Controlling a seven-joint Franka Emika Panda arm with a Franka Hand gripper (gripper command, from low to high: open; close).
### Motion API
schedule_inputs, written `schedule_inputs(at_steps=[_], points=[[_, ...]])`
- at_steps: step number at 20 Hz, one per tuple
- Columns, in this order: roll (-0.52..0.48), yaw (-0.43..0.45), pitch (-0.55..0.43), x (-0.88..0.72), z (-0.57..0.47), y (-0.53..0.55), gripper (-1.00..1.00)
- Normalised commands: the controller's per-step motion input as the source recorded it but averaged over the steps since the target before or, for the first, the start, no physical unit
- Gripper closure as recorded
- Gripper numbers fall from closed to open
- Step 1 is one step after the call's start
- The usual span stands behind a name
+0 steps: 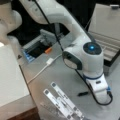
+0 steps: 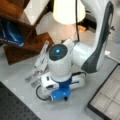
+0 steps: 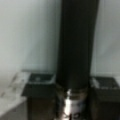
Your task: Turn on the lamps. Open the box. Pick up the pen. Put it in the box.
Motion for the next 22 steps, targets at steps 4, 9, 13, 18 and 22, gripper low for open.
schedule_inputs(at_steps=[4, 9, 13, 18, 22], points=[[0.015, 0.060, -0.004, -0.02, -0.10, 0.07, 1.00], [0.010, 0.044, 0.021, -0.06, 0.00, 0.05, 1.00], [0.004, -0.005, 0.065, -0.09, 0.08, 0.02, 1.00], [-0.023, -0.151, 0.139, -0.14, 0.29, -0.03, 1.00], [-0.055, -0.207, 0.150, -0.12, 0.34, -0.05, 1.00]])
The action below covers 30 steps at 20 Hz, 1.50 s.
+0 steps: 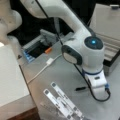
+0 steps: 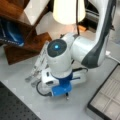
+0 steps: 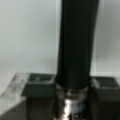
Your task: Turn on the lamps. Open the box. Pick up the pen. Put it in the box.
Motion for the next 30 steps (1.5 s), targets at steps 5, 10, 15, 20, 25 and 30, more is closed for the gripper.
schedule_inputs(at_steps=[5, 10, 15, 20, 25, 30], points=[[-0.083, -0.226, 0.151, -0.08, 0.35, -0.05, 1.00], [-0.067, -0.233, 0.150, -0.04, 0.28, -0.04, 1.00], [-0.020, -0.318, 0.097, -0.09, 0.27, 0.02, 1.00], [0.030, -0.411, -0.008, -0.23, 0.21, 0.10, 1.00], [0.025, -0.394, -0.028, -0.33, 0.13, 0.13, 1.00], [0.051, -0.335, -0.037, -0.33, 0.06, 0.15, 1.00]])
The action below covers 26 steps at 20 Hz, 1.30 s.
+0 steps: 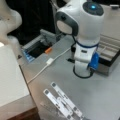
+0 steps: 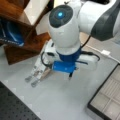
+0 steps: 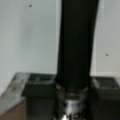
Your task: Turn on the lamps. Open the box. Pick up the pen. Put it in the box.
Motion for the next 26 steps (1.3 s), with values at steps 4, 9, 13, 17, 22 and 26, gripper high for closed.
schedule_inputs(at_steps=[4, 9, 13, 17, 22, 26], points=[[0.088, -0.310, -0.053, -0.32, 0.04, 0.15, 1.00], [0.083, -0.258, -0.043, -0.32, 0.04, 0.13, 1.00], [0.036, -0.234, -0.056, -0.32, 0.04, 0.15, 1.00], [0.022, -0.200, -0.045, -0.29, 0.02, 0.21, 1.00], [0.027, -0.209, -0.046, -0.25, 0.00, 0.28, 1.00], [0.040, -0.198, -0.046, -0.23, -0.01, 0.33, 1.00]])
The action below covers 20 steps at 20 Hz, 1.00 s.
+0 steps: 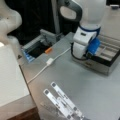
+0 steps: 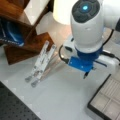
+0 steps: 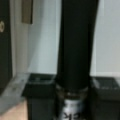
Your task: Turn on the lamps. Open the box. Pick up the pen. Put it in the box.
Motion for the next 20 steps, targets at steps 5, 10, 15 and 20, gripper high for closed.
schedule_inputs(at_steps=[5, 10, 15, 20], points=[[0.052, -0.198, -0.060, -0.20, 0.00, 0.32, 1.00], [0.026, -0.192, -0.090, -0.12, -0.04, 0.32, 1.00], [-0.018, -0.143, -0.083, -0.05, -0.10, 0.37, 1.00], [-0.049, -0.158, -0.089, 0.06, -0.23, 0.40, 1.00]])
